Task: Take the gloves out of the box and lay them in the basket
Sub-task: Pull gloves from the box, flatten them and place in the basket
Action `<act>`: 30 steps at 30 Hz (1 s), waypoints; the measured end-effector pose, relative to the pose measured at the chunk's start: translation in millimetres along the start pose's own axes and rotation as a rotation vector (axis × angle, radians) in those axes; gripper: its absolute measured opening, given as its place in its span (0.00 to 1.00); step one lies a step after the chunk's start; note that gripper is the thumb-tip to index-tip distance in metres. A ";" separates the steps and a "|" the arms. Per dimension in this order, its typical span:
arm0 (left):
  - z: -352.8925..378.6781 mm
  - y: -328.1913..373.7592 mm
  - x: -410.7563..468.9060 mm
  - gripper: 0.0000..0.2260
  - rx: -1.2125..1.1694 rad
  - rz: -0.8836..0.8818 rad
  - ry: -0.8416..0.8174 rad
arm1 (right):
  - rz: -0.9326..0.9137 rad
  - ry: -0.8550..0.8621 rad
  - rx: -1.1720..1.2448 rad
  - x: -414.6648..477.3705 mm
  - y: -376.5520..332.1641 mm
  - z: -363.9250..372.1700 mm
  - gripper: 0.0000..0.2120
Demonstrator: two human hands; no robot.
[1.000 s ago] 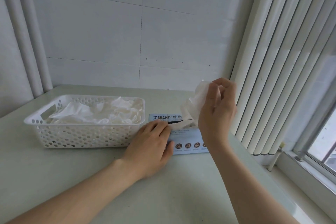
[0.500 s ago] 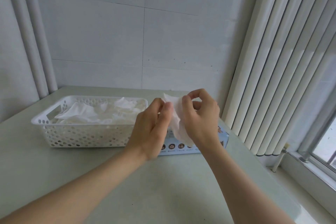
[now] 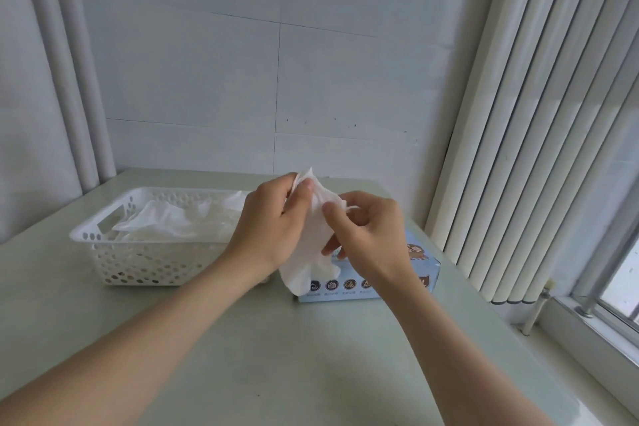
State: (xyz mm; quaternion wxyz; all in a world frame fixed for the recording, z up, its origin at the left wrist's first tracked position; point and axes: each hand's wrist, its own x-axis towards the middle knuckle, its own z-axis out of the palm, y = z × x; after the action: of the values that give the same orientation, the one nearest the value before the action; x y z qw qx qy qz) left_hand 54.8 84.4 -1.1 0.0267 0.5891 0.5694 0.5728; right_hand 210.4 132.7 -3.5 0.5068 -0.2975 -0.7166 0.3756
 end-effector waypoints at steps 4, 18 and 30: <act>-12.0 -2.0 10.3 0.17 0.098 0.015 0.049 | -0.026 -0.007 -0.013 1.8 3.0 1.6 0.13; -52.6 -10.0 38.0 0.10 0.009 -0.024 0.126 | 0.214 -0.181 0.124 23.4 -29.3 24.8 0.09; -107.0 -46.9 57.1 0.11 0.302 -0.033 0.194 | 0.328 -0.356 -0.316 60.2 -40.9 34.7 0.05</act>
State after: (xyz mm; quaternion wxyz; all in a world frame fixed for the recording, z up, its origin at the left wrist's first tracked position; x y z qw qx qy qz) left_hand -68.1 74.4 40.3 -0.1079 0.5191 0.6585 0.5342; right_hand 157.0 151.0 54.0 0.2530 -0.4141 -0.7862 0.3826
